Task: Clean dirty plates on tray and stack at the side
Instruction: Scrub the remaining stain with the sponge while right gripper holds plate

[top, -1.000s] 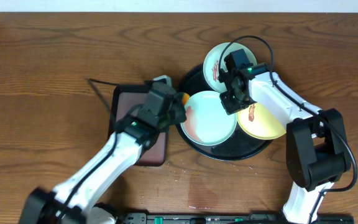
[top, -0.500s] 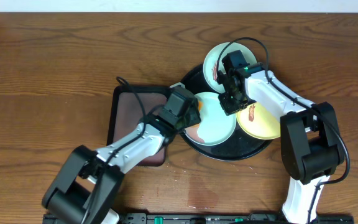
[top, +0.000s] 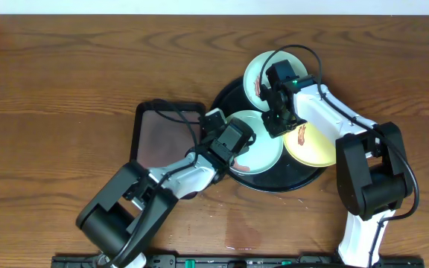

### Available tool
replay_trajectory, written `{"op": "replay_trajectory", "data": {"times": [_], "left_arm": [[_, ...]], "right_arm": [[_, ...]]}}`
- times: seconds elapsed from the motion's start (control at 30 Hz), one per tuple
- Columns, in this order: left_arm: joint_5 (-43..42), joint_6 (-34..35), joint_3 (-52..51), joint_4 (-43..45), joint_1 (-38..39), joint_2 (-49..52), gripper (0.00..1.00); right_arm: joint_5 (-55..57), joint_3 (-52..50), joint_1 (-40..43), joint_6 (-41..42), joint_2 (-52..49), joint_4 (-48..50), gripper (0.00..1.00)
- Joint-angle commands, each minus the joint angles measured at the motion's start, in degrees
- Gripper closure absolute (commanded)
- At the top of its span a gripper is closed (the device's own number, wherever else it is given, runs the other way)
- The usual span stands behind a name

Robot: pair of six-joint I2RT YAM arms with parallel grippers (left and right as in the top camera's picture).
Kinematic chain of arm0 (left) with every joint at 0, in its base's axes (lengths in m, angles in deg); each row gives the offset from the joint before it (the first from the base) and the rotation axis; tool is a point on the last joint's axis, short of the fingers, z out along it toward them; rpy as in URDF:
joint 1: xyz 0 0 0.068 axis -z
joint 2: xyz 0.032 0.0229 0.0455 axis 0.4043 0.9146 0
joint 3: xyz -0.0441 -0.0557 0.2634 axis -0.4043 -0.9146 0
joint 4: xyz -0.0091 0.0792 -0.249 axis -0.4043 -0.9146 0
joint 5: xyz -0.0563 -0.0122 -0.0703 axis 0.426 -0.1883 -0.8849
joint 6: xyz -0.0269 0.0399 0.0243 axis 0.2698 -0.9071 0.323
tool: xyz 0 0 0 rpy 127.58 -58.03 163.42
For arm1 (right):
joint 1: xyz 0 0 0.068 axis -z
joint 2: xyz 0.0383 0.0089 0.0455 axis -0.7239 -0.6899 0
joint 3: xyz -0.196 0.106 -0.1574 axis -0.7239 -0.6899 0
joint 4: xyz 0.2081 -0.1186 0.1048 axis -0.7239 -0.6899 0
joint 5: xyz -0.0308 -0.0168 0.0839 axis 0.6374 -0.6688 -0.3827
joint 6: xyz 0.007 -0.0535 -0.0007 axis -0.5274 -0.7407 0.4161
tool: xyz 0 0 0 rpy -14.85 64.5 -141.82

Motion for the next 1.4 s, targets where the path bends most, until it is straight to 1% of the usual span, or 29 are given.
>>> {"op": "replay_trajectory", "data": {"times": [0.0, 0.07, 0.13, 0.2, 0.37, 0.47, 0.5, 0.53, 0.57, 0.67, 0.7, 0.8, 1.0, 1.07, 1.1, 1.2, 1.27, 1.37], "left_arm": [[5.0, 1.6, -0.3, -1.4, -0.1, 2.6, 0.92], [7.4, 1.1, -0.3, -3.8, -0.1, 2.9, 0.92], [12.0, 1.1, -0.3, -7.4, -0.1, 2.9, 0.92], [15.5, 1.2, -0.3, -9.2, -0.1, 2.8, 0.92], [15.8, 0.3, 0.5, -8.0, 0.1, 2.8, 0.92], [14.5, -0.2, 0.5, -5.1, 1.0, 2.9, 0.92], [13.6, -0.3, 0.5, -4.4, 1.4, 2.9, 0.9], [12.2, -0.3, 0.5, -3.6, 1.8, 2.9, 0.78], [11.2, -0.3, 0.5, -3.0, 2.2, 2.9, 0.67], [10.7, -1.2, 0.5, -2.4, 3.1, 2.9, 0.44], [10.7, -2.6, 0.5, -2.1, 3.1, 2.9, 0.4], [12.4, -7.7, 0.5, -1.6, 3.0, 2.4, 0.4], [14.6, -13.7, 0.5, -2.3, 3.0, -2.1, 0.39], [16.1, -16.7, 0.5, -3.0, 3.0, -4.0, 0.39], [16.6, -19.8, 0.5, -3.0, 3.0, -5.1, 0.42], [16.4, -22.1, 0.5, -2.9, 3.0, -5.3, 0.47], [15.2, -22.3, 0.5, -3.5, 3.0, -4.8, 0.5], [9.3, -22.2, 0.5, -3.1, 3.0, -3.7, 0.51]], "right_arm": [[2.4, -1.0, 0.9, 0.0, -4.8, 1.6, 0.99], [2.4, -1.0, 0.9, 0.0, -4.8, 1.6, 0.99], [2.4, -1.0, 0.9, 0.0, -4.8, 1.6, 0.99], [2.4, -1.0, 0.9, 0.0, -4.8, 1.6, 0.99], [2.4, -1.0, 0.9, 0.0, -4.8, 1.6, 0.99], [2.4, -1.0, 0.9, -0.1, -4.8, 1.6, 0.99], [2.4, -1.0, 0.9, 0.0, -4.8, 1.6, 0.99], [2.4, -1.0, 0.9, -0.1, -4.8, 1.6, 0.99], [2.4, -1.0, 0.9, -0.1, -4.8, 1.6, 0.99], [2.4, -1.0, 0.8, -0.1, -4.8, 1.4, 0.99], [2.4, -1.0, 0.8, -0.1, -4.8, 1.4, 0.99], [2.4, -1.0, 0.8, -0.1, -4.8, 1.4, 0.99], [2.4, -1.0, 0.8, 0.0, -4.8, 1.4, 0.99], [2.4, -1.0, 0.8, 0.0, -4.8, 1.4, 0.99], [2.4, -1.0, 0.8, -0.1, -4.8, 1.4, 0.99], [2.4, -1.0, 0.8, -0.1, -4.8, 1.4, 0.99], [2.4, -1.0, 0.8, -0.1, -4.8, 1.4, 0.99], [2.4, -1.0, 0.8, -0.1, -4.8, 1.4, 0.99]]}}
